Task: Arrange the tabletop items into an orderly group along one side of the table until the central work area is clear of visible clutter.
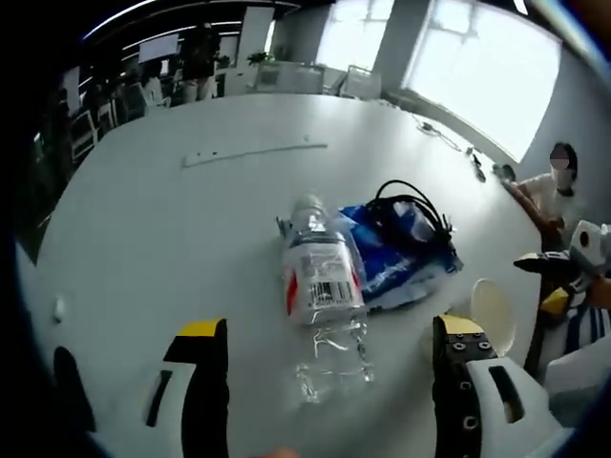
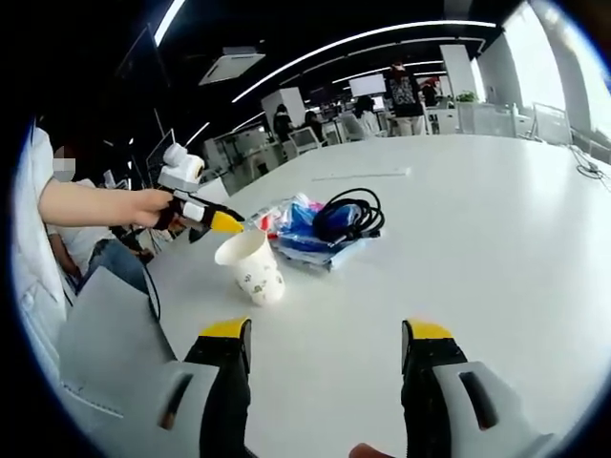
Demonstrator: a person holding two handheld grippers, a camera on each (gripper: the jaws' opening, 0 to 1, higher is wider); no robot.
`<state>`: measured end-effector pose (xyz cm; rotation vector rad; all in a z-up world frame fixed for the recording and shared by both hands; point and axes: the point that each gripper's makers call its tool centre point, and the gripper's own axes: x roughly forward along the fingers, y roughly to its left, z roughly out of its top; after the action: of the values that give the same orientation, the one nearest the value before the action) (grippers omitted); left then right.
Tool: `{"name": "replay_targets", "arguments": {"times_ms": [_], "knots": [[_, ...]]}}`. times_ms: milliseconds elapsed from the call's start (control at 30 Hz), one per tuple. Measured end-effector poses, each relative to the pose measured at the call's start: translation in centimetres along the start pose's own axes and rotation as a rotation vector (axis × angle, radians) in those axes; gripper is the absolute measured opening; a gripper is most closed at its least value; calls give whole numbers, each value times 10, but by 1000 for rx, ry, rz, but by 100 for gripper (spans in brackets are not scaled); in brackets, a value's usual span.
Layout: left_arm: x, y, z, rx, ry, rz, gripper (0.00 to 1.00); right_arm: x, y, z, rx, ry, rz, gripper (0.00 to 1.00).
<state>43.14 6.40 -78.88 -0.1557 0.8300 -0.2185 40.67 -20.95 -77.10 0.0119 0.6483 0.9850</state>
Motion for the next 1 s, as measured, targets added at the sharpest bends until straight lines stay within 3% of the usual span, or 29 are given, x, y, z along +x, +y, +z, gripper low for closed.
{"name": "replay_targets", "arguments": {"times_ms": [1000], "knots": [[17, 2, -5, 14, 43, 111, 82, -9, -6, -11, 48, -9, -35, 61]]}}
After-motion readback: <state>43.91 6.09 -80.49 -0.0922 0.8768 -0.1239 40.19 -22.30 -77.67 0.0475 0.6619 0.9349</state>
